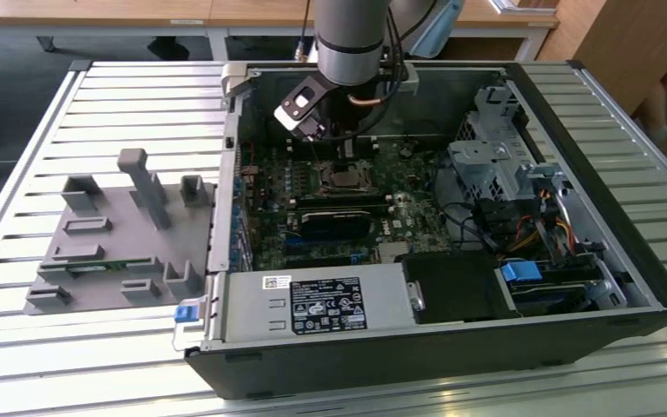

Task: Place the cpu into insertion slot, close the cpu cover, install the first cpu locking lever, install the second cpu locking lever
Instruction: 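Close the cpu cover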

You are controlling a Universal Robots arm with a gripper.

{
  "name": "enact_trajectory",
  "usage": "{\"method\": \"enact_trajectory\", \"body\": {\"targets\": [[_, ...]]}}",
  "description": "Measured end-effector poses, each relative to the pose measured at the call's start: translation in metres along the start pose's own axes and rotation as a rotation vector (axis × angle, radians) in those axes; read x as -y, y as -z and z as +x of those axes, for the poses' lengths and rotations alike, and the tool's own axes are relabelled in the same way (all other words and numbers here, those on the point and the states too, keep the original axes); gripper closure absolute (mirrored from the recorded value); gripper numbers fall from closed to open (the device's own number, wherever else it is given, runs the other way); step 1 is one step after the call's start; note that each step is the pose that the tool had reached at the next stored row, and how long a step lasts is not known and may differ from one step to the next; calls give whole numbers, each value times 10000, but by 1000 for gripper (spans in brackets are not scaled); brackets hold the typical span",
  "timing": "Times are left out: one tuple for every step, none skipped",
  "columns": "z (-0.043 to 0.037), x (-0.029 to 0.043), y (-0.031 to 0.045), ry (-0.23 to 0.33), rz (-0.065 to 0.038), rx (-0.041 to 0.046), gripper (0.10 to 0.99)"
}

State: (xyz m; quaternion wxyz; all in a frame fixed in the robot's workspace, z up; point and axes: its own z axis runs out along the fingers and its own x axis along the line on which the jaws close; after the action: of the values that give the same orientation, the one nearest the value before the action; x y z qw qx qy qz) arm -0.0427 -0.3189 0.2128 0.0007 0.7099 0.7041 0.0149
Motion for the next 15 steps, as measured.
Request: {"method": "enact_trajectory", "body": {"targets": [[0, 14, -9, 1, 0, 0, 973], [-1, 29, -17, 1, 0, 0, 973], [-1, 43, -26, 1, 0, 0, 973], [-1, 56, -32, 0, 0, 0, 973], [-2, 66, -38, 0, 0, 0, 973], [-2, 76, -42, 0, 1, 1, 973], [-2, 83, -46, 0, -1, 0, 973], [-2, 88, -51, 0, -2, -1, 973], [-2, 91, -55, 0, -2, -1, 973], [-2, 96, -62, 0, -2, -1, 973], [-2, 100, -68, 0, -3, 0, 973], [-3, 103, -76, 0, -3, 0, 973], [-3, 104, -82, 1, -3, 0, 973], [-3, 105, -87, 1, -3, 0, 973], [-3, 105, -91, 2, -2, 0, 973]]}}
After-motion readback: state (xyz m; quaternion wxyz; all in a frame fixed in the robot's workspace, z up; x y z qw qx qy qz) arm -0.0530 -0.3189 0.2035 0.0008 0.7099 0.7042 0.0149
